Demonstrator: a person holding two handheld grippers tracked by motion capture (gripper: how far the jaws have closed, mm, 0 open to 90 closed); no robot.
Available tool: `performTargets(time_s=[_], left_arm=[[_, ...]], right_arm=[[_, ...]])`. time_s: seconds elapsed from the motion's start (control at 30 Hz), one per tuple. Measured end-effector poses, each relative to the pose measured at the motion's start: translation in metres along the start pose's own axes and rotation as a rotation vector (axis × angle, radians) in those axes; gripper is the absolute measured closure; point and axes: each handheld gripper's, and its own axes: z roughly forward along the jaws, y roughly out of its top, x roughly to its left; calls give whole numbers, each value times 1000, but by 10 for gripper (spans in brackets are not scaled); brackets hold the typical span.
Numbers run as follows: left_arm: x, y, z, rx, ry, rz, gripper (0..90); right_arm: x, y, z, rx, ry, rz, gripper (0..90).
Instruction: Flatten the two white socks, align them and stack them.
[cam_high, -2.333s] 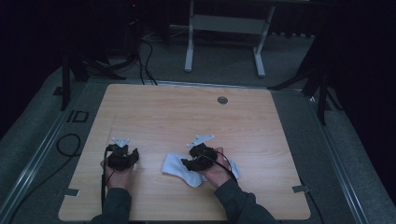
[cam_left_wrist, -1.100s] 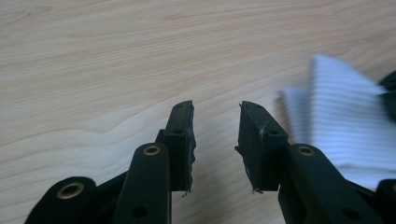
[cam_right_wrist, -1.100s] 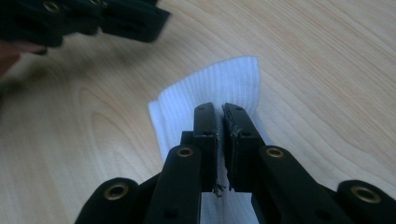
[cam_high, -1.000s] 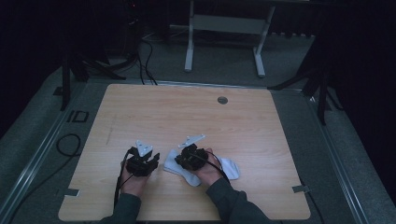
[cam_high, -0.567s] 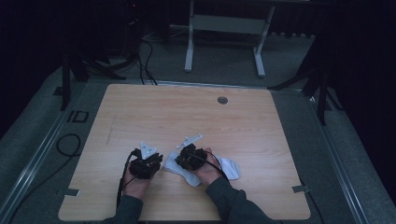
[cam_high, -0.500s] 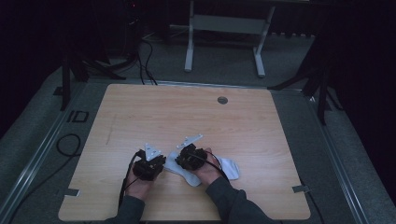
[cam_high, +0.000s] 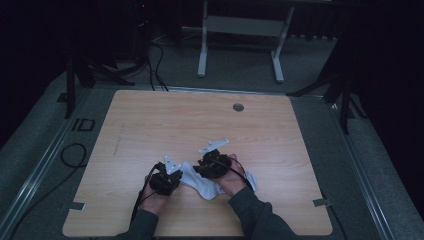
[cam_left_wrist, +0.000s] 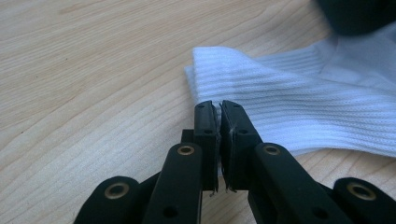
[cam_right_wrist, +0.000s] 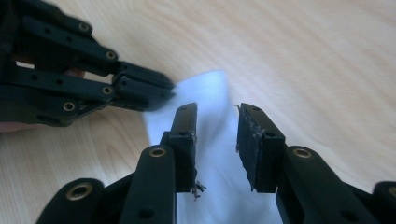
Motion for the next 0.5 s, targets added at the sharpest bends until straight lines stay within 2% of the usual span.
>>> performTargets(time_s=[0.13,0.23,0.27,0.3,0.37,0.5], left_arm=[[0,0,0,5,4,3,855],[0,0,0,9,4,4,855],[0,0,0,9,4,4,855],[0,0,0,11,3,6,855],[0,0,0,13,4,7,855],[0,0,0,15,3,4,855]], right_arm=[[-10,-4,-18,-7,-30,5,673],[-17,-13,-27,20,-58,-4,676],[-17,-13,-27,20,-58,-4,676],[-22,-21,-31,41,-75,-5,678],[-25,-27,-33,50,-96,-4,679],[-33,-36,-37,58,-115,28,670]])
